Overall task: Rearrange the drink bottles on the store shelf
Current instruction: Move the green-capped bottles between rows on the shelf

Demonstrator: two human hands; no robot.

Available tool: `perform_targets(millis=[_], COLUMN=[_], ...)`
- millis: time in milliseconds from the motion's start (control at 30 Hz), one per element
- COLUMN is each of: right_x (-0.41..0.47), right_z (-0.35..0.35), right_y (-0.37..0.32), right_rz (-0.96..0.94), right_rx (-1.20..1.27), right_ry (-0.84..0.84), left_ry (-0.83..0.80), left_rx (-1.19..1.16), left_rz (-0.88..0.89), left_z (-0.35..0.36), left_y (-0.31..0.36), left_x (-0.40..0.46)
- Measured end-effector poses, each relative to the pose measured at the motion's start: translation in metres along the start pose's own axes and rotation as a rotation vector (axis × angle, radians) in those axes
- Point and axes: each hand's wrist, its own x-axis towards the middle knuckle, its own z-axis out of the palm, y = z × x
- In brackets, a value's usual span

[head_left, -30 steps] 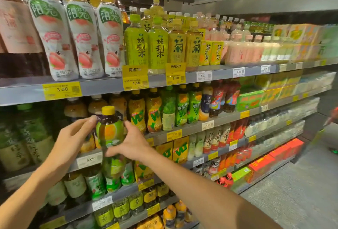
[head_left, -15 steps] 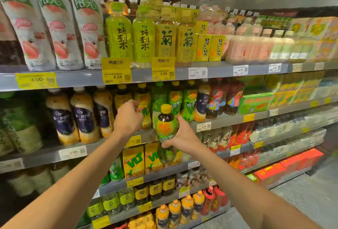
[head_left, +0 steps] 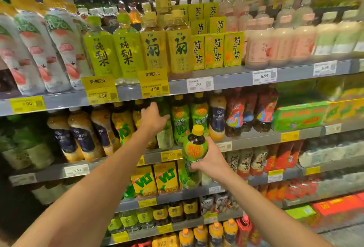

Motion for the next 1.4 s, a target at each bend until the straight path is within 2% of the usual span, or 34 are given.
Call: perform_targets(millis=[233, 367, 533, 667, 867, 1000, 1267, 1400], right_x=[0.014, 0.021, 0.033, 0.046, 0.054, 0.058, 0.069, 0.072], right_z=[-0.007, 0.008, 0.037, 0.067, 0.114, 0.119, 0.122, 0.129], right_y=[-0.009, -0.023, -0.045, -0.061, -0.087, -0.098, -0.109, -0.101], right_rz=[-0.027, -0.057, -0.121, -0.142, -0.162, -0.097, 0.004, 0.040], right_rx=[0.025, 0.017, -0.050, -0.109, -0.110, -0.139, -0.238, -0.331], right_ry=[0.073, 0.193, 0.299, 0.310, 0.382, 0.420, 0.499, 0.456], left_ry=[0.156, 0.137, 0.279, 0.390, 0.470, 0.476, 0.521, 0.670], left_rx=[-0.038, -0.264, -0.412, -0.339, -0.224, -0.159, -0.191, -0.251], left_rz=[0.002, 0.070, 0.091, 0.045, -0.092, -0.118, -0.176, -0.263], left_z=[0.010, 0.021, -0.003, -0.047, -0.105, -0.125, -0.159, -0.193], left_y=[-0.002, 0.002, -0.022, -0.049, -0.107, -0.141, -0.180, -0.211], left_x=[-0.003, -0.031, -0.073, -0.087, -0.096, -0.093, -0.080, -0.066])
